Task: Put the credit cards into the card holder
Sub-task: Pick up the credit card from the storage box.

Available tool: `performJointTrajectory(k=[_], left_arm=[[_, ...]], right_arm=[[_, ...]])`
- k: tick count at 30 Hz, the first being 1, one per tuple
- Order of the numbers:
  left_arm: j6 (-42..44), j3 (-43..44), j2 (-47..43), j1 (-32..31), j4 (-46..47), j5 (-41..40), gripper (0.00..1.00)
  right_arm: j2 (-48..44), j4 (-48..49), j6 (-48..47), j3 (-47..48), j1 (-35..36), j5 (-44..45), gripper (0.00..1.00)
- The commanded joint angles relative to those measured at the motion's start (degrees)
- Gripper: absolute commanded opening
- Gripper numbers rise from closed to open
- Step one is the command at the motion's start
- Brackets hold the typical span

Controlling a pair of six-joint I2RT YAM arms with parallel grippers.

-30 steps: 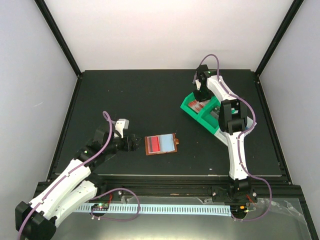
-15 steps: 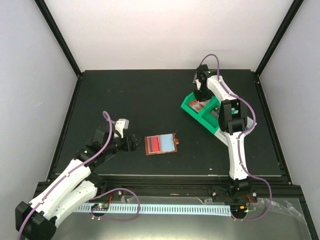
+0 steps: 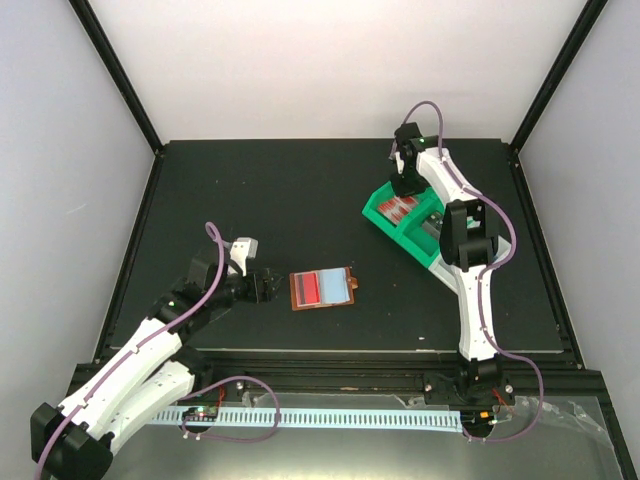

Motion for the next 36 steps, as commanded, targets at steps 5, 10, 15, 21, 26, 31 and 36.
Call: performJointTrajectory(k=[5,10,15,21,26,31,36], left_arm=[[0.9,0.0,0.2,0.7,1.2,1.1,0.8],[0.9,0.0,0.2,0.7,1.3,1.1,0.8],[0.9,0.0,0.3,0.8,1.4,1.1,0.8],[0.9,0.0,0.4,0.9,1.3,1.2,0.8],[0.9,0.0,0.5,1.0,1.4,1.3,0.8],[0.9,0.0,0.6,1.1,1.4,1.3,0.8],[1.0,0.0,0.6,1.1,1.4,1.6,0.8]], right_arm=[[-2.8,1.4,0.4,-1.2,-0.3,3.7,0.16],[-3.2,2.4,0.5,-2.0,-0.3,5.5,0.13],[-4.3,4.3,0.1,-3.7,-0.1,9.2,0.11],[-5.3,6.5,-1.4,-6.0,0.6,13.8,0.11],[-3.8,6.7,-2.2,-6.2,1.1,18.4,0.11],[-2.2,7.3,-3.3,-7.1,1.8,22.5,0.12],[-1.6,8.4,-4.5,-7.8,2.4,23.2,0.18]])
